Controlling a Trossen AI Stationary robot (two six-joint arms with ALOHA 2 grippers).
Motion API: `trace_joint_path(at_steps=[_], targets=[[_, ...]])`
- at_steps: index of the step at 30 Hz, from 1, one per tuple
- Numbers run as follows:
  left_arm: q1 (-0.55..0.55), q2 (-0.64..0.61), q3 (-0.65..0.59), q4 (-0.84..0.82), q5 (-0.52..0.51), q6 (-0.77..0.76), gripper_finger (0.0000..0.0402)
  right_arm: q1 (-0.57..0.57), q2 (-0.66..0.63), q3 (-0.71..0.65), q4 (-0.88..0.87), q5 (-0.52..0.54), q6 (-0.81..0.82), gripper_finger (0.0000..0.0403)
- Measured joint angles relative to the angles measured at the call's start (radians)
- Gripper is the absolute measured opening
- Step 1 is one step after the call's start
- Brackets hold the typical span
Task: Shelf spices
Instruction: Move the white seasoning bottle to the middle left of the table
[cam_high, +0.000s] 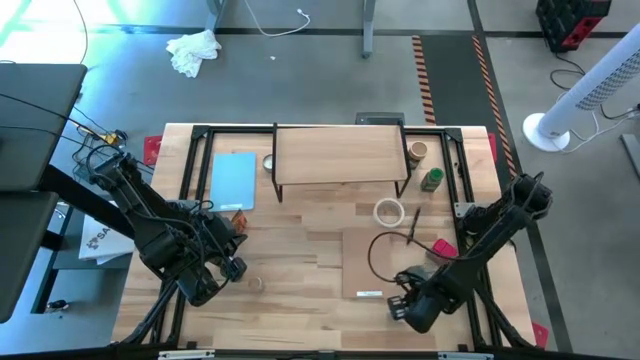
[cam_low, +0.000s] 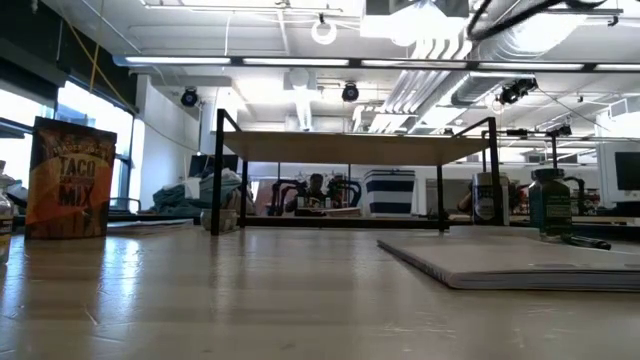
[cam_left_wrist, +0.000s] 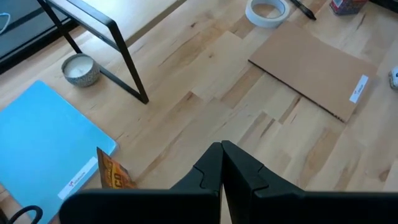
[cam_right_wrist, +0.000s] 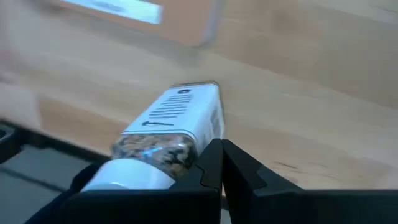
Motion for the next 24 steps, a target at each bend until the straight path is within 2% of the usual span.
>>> trace_joint_path(at_steps=[12, 17, 19, 24], targets=[[-0.011, 0.0, 0.0, -0.003, 0.03, 0.003, 0.0, -0.078, 0.0, 0.0, 0.176, 0.001, -0.101, 0.0], [-0.017, 0.0, 0.0, -0.004, 0.031, 0.044, 0.0, -0.1, 0.0, 0.0, 0.209, 0.097, -0.139, 0.0], [-0.017, -0.001, 0.0, -0.007, 0.033, 0.052, 0.0, -0.105, 0.0, 0.0, 0.212, 0.1, -0.163, 0.0], [-0.017, -0.001, 0.0, -0.008, 0.057, 0.098, 0.0, -0.061, 0.0, 0.0, 0.152, 0.035, -0.045, 0.0]])
